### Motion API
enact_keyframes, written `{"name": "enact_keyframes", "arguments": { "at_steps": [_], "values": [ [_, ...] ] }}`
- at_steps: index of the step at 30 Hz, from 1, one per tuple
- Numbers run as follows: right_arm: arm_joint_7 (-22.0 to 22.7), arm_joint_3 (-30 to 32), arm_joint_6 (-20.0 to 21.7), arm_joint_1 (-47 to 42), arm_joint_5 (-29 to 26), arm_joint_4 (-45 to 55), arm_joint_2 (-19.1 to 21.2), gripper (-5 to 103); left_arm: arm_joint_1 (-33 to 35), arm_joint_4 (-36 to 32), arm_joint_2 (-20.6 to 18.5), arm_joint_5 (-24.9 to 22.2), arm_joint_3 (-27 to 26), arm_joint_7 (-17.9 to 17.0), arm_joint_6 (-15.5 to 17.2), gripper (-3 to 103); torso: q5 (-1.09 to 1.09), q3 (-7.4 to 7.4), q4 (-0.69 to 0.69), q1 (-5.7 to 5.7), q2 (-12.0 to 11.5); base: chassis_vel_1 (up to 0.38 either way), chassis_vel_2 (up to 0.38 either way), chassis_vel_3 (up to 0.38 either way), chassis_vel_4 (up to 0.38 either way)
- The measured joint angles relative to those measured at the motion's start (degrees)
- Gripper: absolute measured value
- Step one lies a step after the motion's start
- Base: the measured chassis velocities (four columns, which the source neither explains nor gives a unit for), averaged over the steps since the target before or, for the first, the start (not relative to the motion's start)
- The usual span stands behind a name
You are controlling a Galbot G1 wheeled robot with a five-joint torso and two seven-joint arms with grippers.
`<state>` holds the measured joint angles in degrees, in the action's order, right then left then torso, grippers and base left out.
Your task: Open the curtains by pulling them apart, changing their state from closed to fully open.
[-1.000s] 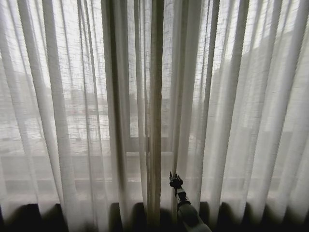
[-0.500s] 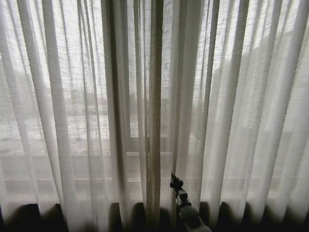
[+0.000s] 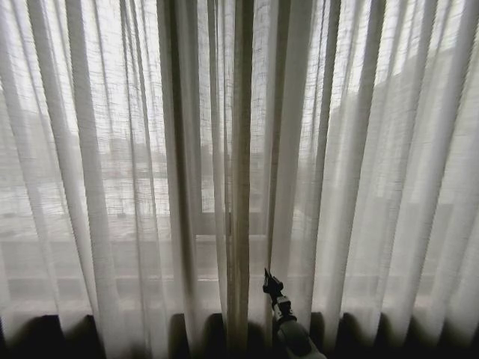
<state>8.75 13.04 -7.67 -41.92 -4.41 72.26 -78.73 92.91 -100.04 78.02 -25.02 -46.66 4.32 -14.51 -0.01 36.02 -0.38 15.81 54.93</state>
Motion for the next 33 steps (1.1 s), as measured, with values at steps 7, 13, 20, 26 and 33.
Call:
{"name": "enact_keyframes", "arguments": {
  "at_steps": [7, 13, 20, 26, 33],
  "values": [
    [0.0, 0.1, 0.0, -0.5, 0.0, 0.4, 0.0, 0, -0.1, 0.1, -0.3, 0.0, 0.2, 0.0, 0.0, 100, 0.00, 0.00, 0.00, -0.01, 0.0, -0.130, -0.123, 0.140, 0.136],
    [0.1, 0.4, 0.0, -0.8, 0.1, 0.8, 0.0, 0, -0.3, 0.2, -0.5, -0.1, 0.4, 0.1, 0.0, 100, 0.02, 0.00, -0.03, -0.01, 0.0, -0.195, -0.183, 0.187, 0.191],
    [0.1, 0.3, 0.1, -0.9, 0.1, 1.0, 0.0, 0, -0.3, 0.6, -0.8, -0.3, 0.4, 0.1, 0.0, 100, -0.01, 0.00, 0.00, -0.01, 0.0, -0.155, -0.142, 0.152, 0.165],
    [0.2, 0.5, 0.1, -1.1, 0.1, 1.2, 0.0, 0, -0.3, 0.7, -0.9, -0.5, 0.3, 0.1, 0.0, 100, 0.00, 0.00, 0.00, -0.01, 0.0, -0.118, -0.118, 0.123, 0.127],
    [0.2, 1.8, 0.1, -1.9, 0.1, 1.9, 0.0, 0, -0.2, 0.9, -1.0, -0.6, 0.4, 0.1, -0.1, 100, 0.00, 0.00, -0.01, -0.01, 0.0, -0.146, -0.138, 0.150, 0.147]
  ]
}}
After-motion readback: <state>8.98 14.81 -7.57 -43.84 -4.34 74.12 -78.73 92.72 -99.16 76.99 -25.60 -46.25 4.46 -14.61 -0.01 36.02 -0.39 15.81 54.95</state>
